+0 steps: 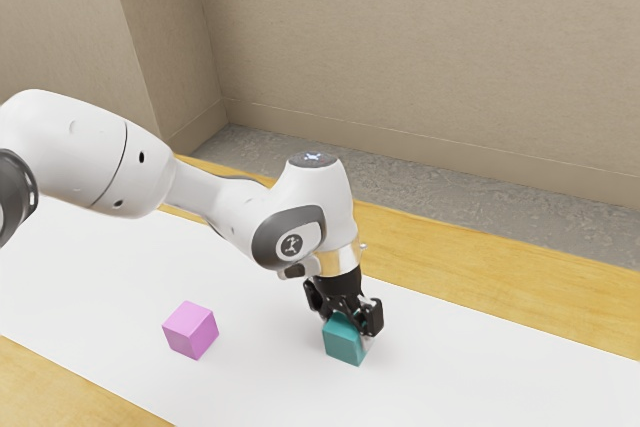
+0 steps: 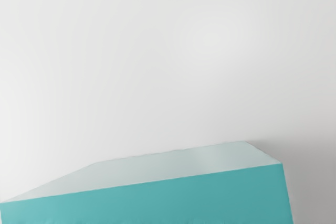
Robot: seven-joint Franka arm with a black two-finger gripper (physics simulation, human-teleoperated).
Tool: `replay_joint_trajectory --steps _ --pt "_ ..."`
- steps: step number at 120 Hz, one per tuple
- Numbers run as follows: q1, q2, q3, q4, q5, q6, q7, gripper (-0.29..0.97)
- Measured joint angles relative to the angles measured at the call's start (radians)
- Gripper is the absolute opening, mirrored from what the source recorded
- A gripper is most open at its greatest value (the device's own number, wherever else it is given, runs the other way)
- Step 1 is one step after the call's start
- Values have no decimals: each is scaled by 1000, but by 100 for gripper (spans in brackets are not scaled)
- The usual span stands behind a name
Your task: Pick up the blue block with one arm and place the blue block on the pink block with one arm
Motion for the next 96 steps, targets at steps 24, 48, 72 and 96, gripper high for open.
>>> replay_joint_trajectory --steps 24,48,72,96 --pt "0 -9 1 0 0 0 0 43" --pt "0 -50 16 -4 1 -4 0 41" --pt "1 -154 37 -55 2 -13 0 40" --pt "2 -277 64 -149 2 -23 0 40"
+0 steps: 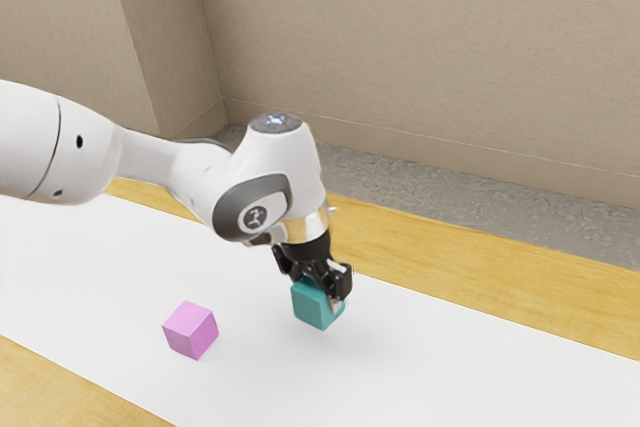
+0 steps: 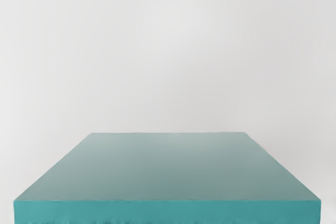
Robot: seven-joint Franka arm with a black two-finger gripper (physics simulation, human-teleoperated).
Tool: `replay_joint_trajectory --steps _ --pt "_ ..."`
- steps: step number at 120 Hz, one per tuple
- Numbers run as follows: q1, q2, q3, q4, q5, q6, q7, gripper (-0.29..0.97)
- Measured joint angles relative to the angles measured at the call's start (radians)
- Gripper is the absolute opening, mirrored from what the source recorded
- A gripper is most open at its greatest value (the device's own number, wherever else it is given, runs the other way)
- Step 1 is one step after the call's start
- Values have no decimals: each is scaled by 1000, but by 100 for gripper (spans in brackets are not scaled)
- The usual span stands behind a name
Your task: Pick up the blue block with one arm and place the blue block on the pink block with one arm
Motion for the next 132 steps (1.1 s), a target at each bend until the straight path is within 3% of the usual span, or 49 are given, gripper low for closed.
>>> replay_joint_trajectory --steps 22,42,63,95,132 --pt "8 -176 26 -157 -2 0 0 40" --pt "-4 -296 118 -245 0 3 0 40" --pt "11 -337 216 -276 9 3 0 40" --pt "8 -395 248 -375 82 28 0 40" --pt "7 -447 255 -451 95 62 0 40"
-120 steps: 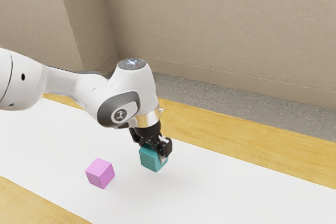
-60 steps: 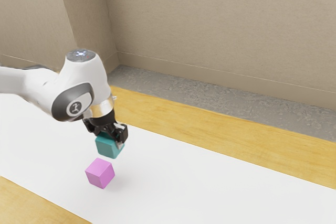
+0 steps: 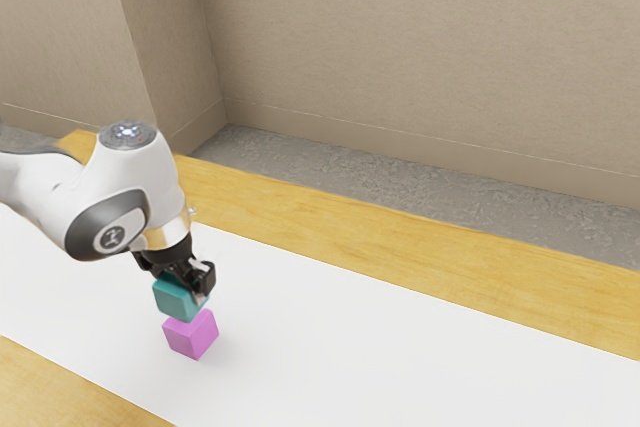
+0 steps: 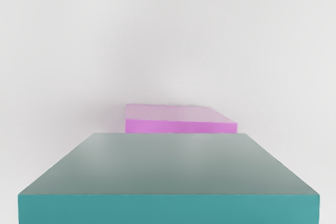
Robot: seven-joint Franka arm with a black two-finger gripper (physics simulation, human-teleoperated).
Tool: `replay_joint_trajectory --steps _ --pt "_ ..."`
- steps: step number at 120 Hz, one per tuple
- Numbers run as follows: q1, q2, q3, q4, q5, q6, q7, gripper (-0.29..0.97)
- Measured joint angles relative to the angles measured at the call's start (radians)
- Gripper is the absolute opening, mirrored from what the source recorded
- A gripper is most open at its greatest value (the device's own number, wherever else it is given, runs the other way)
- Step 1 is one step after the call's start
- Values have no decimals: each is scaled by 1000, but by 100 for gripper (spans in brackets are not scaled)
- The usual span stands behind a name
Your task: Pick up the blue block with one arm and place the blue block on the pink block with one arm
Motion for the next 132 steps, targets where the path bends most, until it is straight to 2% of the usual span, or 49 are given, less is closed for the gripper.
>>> replay_joint_trajectory --steps 132 --pt "0 6 38 -82 -1 125 0 40"
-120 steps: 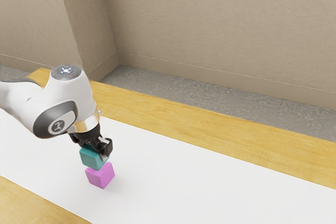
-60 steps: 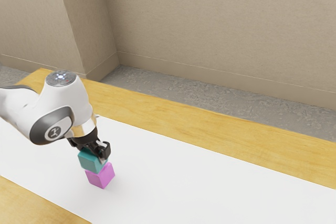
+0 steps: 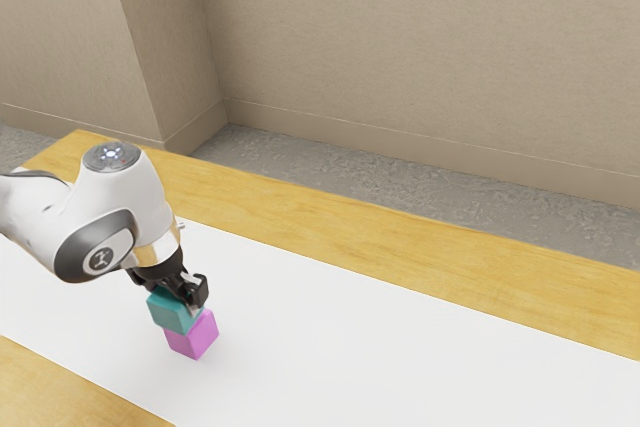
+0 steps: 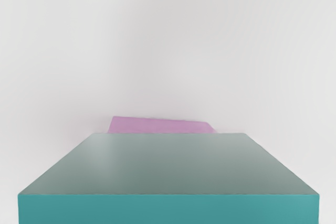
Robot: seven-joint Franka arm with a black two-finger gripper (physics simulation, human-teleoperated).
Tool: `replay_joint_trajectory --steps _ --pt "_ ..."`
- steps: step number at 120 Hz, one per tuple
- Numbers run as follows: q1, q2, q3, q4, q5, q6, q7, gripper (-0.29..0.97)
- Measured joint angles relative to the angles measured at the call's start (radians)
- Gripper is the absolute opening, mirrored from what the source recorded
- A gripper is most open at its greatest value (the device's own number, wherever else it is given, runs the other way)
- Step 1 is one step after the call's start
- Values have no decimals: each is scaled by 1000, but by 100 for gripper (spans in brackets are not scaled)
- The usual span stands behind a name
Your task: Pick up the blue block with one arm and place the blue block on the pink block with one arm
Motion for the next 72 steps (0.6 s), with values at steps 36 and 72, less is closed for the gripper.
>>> replay_joint_trajectory --steps 36,72 --pt "0 11 18 0 2 13 0 59" --pt "-10 -163 -49 32 -6 -117 -117 66"
